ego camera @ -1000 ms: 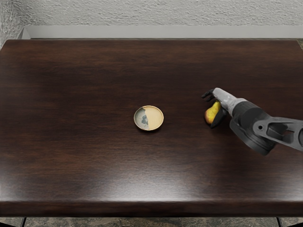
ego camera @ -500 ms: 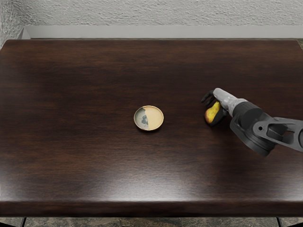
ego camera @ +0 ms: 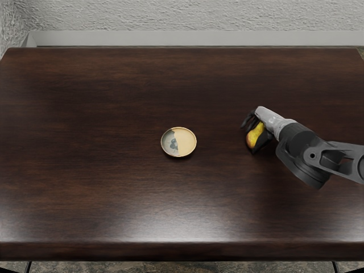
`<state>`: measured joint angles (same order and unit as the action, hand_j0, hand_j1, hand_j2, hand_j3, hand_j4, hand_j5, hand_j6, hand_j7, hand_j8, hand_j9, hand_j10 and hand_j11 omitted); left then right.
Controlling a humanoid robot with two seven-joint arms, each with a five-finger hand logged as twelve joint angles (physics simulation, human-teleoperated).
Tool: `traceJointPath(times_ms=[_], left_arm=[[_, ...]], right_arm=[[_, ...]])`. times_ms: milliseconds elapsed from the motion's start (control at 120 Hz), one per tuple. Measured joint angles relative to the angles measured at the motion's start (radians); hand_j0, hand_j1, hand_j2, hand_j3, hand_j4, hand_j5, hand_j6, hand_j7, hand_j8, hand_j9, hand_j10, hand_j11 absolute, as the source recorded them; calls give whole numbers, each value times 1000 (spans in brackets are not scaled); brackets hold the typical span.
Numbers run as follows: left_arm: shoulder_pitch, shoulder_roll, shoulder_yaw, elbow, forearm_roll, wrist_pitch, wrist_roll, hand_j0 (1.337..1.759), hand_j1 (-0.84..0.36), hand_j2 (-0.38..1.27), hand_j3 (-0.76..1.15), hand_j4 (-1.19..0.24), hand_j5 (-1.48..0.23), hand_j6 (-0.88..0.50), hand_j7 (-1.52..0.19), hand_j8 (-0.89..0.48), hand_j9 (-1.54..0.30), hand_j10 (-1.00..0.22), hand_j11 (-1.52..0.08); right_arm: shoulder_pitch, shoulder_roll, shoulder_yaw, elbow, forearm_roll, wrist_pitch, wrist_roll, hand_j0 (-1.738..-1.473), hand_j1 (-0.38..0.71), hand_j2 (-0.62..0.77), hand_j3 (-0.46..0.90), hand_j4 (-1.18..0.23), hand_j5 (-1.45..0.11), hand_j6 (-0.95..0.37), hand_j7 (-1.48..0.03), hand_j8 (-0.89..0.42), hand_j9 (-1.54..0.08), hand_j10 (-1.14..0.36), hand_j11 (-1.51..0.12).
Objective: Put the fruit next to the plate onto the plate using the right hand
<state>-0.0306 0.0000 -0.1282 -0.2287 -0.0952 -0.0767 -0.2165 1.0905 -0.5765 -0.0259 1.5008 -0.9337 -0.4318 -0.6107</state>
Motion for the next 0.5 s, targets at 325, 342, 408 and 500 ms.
traceJointPath(times_ms=[325,342,408,500], left_arm=[[0,0,0,0,0,0,0,1658,336,3,-1,-9,-14,-9,-14,-9,-14,-10,-14],[0,0,0,0,0,0,0,1658,336,3,-1,-9,-14,-9,-14,-9,-14,-10,-14],[0,0,0,0,0,0,0,1658,336,4,-1,-9,-14,-9,-14,-9,-14,-10,-14],[0,0,0,0,0,0,0,1658,336,4,-1,-9,-14,-9,-14,-9,-14,-10,-14]], right_arm=[[-1,-3,1,2,-1,3,1,-1659,255,375,2,-613,-937,-571,-841,-431,-888,-533,-870],[-1,-3,1,3,-1,3,1,-1658,255,331,2,-613,-943,-567,-844,-422,-896,-530,-877],[-1,-4,1,4,-2,4,1,-1658,266,415,2,-610,-966,-558,-854,-406,-917,-517,-896],[-2,-5,2,4,-5,5,1,-1658,253,359,2,-606,-995,-549,-866,-387,-940,-515,-921]])
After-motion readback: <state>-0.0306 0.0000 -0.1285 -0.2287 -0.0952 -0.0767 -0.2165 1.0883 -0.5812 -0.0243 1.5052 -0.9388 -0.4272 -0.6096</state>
